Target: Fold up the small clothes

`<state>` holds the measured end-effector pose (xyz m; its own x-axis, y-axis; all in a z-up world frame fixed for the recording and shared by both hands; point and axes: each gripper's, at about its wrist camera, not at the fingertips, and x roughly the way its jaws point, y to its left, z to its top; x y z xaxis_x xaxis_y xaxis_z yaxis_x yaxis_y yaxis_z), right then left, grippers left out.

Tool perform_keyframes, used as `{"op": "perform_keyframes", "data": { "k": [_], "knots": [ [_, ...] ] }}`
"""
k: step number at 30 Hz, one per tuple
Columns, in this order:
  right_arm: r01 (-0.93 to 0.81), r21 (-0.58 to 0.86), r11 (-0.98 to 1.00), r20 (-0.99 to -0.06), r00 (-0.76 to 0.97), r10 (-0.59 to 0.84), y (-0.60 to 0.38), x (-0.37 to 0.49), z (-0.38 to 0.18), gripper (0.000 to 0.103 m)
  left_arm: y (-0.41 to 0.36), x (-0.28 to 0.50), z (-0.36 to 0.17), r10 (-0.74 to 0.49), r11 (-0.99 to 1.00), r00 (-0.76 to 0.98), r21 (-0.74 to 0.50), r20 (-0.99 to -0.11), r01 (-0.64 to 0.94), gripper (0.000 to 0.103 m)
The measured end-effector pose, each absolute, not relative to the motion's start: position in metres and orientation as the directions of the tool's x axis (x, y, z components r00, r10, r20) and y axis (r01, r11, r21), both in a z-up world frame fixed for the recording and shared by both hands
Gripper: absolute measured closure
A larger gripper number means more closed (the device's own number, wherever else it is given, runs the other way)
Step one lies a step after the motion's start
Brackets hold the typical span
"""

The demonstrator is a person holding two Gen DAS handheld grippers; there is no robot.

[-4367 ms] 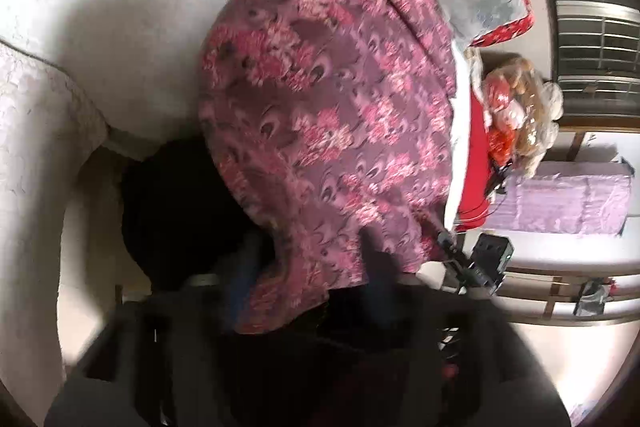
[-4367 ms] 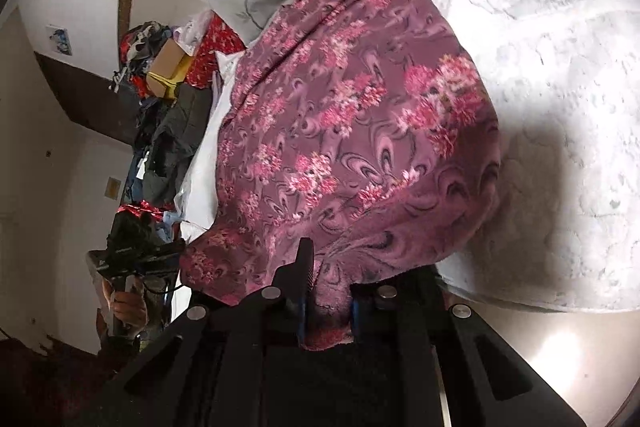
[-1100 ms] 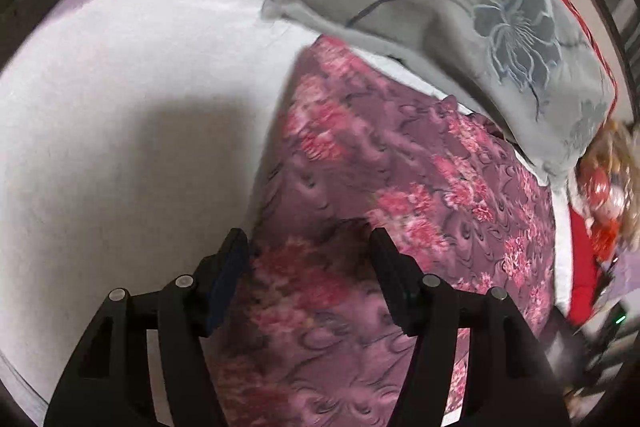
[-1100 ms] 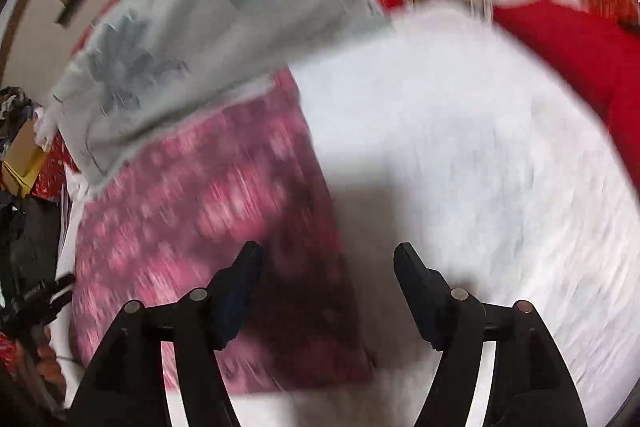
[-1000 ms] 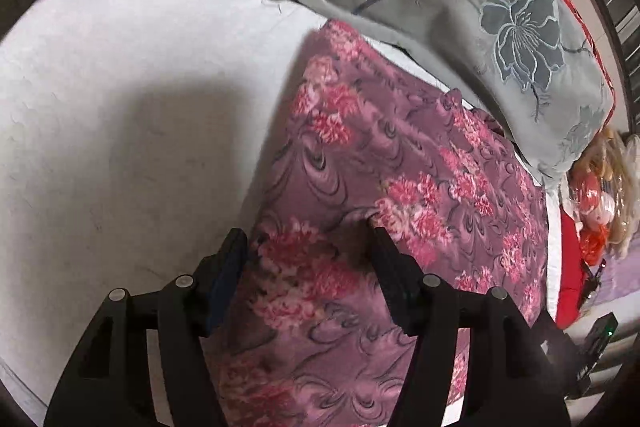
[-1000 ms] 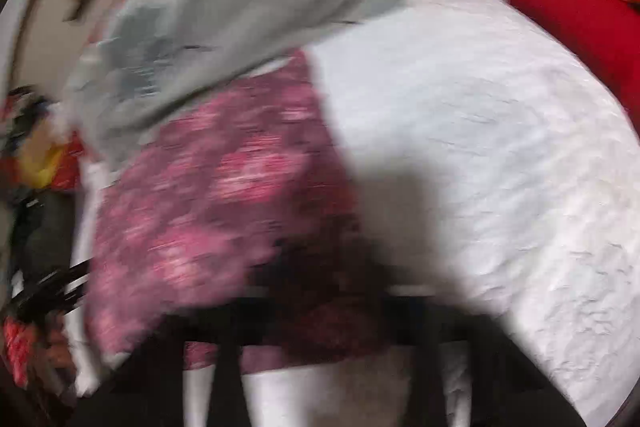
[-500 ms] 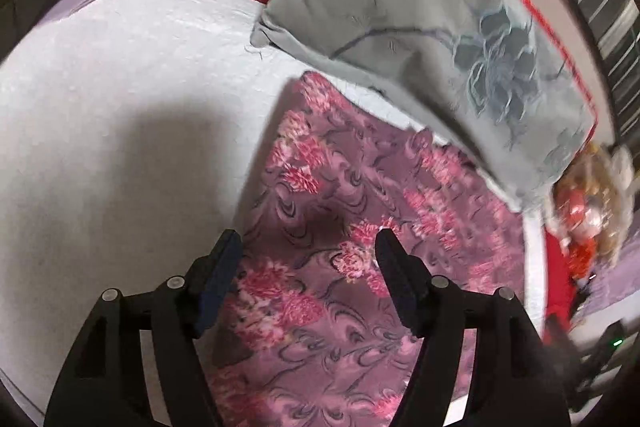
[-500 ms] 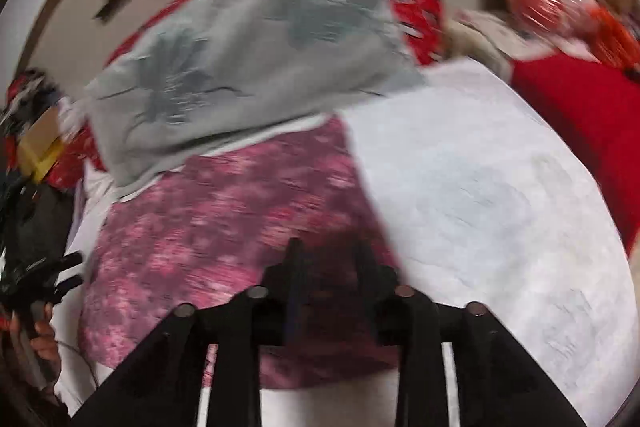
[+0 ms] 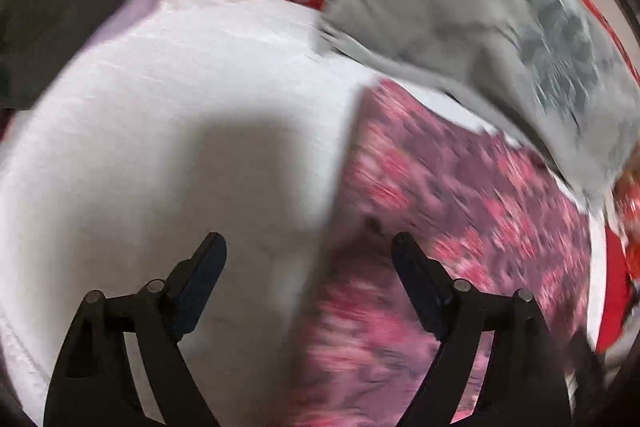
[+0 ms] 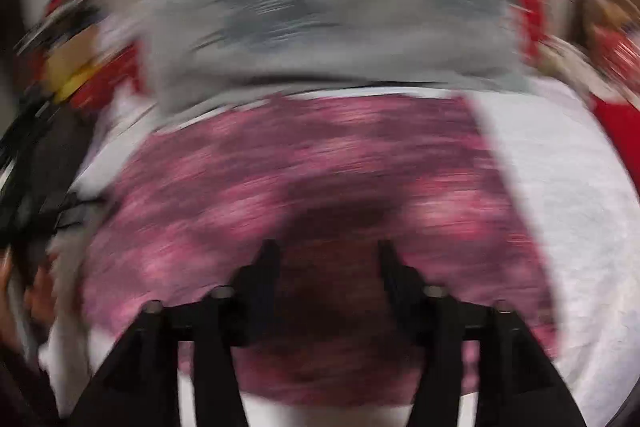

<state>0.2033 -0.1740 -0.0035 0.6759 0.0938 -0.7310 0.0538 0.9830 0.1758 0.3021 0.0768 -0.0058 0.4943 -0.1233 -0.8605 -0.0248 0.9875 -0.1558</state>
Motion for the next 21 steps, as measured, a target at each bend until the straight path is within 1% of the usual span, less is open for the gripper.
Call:
{"op": "perform_keyframes", "data": {
  "k": [1,3,4,5,8,11,13,14,17,18,19,20,21],
  "knots": [
    [-0.041,0.154,0.987,-0.737,0.66,0.143,-0.145,0.203,-0.005,0.042,0.087,0.303,-0.004,-0.122,0.985,0.493,-0.168,-0.862,-0.05,0.017],
    [-0.182,0.088,0.979,-0.747,0.638,0.186,-0.099,0.202,-0.006,0.041,0.108,0.305,-0.006,-0.156,0.971,0.468,-0.222,-0.87,-0.089,0.017],
    [-0.25,0.049,0.967,-0.749,0.631,0.201,-0.075,0.199,-0.009,0.038,0.116,0.305,-0.007,-0.175,0.966,0.453,-0.241,-0.874,-0.091,0.017],
    [-0.318,0.002,0.948,-0.752,0.625,0.211,-0.051,0.195,-0.013,0.036,0.122,0.305,-0.008,-0.183,0.966,0.438,-0.244,-0.88,-0.085,0.017],
    [-0.428,-0.151,0.891,-0.746,0.641,0.181,0.001,0.184,-0.024,0.032,0.13,0.301,-0.008,-0.166,0.976,0.419,-0.21,-0.893,-0.061,0.017],
    [-0.489,-0.298,0.82,-0.719,0.68,0.145,0.038,0.175,-0.034,0.029,0.133,0.299,-0.006,-0.165,0.982,0.39,-0.189,-0.906,-0.025,0.017],
    [-0.475,-0.429,0.768,-0.684,0.727,0.067,0.059,0.175,-0.044,0.024,0.132,0.303,-0.004,-0.174,0.982,0.378,-0.191,-0.91,-0.008,0.017],
    [-0.458,-0.475,0.751,-0.657,0.753,0.043,0.067,0.177,-0.048,0.023,0.131,0.304,-0.003,-0.181,0.981,0.369,-0.194,-0.912,0.002,0.017],
    [-0.404,-0.515,0.756,-0.605,0.796,0.013,0.08,0.189,-0.049,0.022,0.129,0.31,0.0,-0.224,0.974,0.336,-0.226,-0.915,0.035,0.017],
    [-0.389,-0.523,0.758,-0.597,0.803,0.0,0.081,0.195,-0.049,0.024,0.129,0.313,-0.001,-0.241,0.969,0.32,-0.242,-0.916,0.038,0.017],
    [-0.367,-0.531,0.764,-0.58,0.814,-0.011,0.082,0.199,-0.049,0.028,0.129,0.316,-0.001,-0.265,0.963,0.302,-0.265,-0.916,0.042,0.017],
    [-0.35,-0.534,0.77,-0.57,0.821,-0.022,0.081,0.204,-0.049,0.037,0.13,0.321,-0.003,-0.306,0.951,0.275,-0.305,-0.911,0.046,0.017],
    [-0.338,-0.538,0.772,-0.575,0.817,-0.043,0.081,0.211,-0.05,0.077,0.13,0.325,-0.004,-0.344,0.938,0.251,-0.343,-0.905,0.047,0.017]
  ]
}}
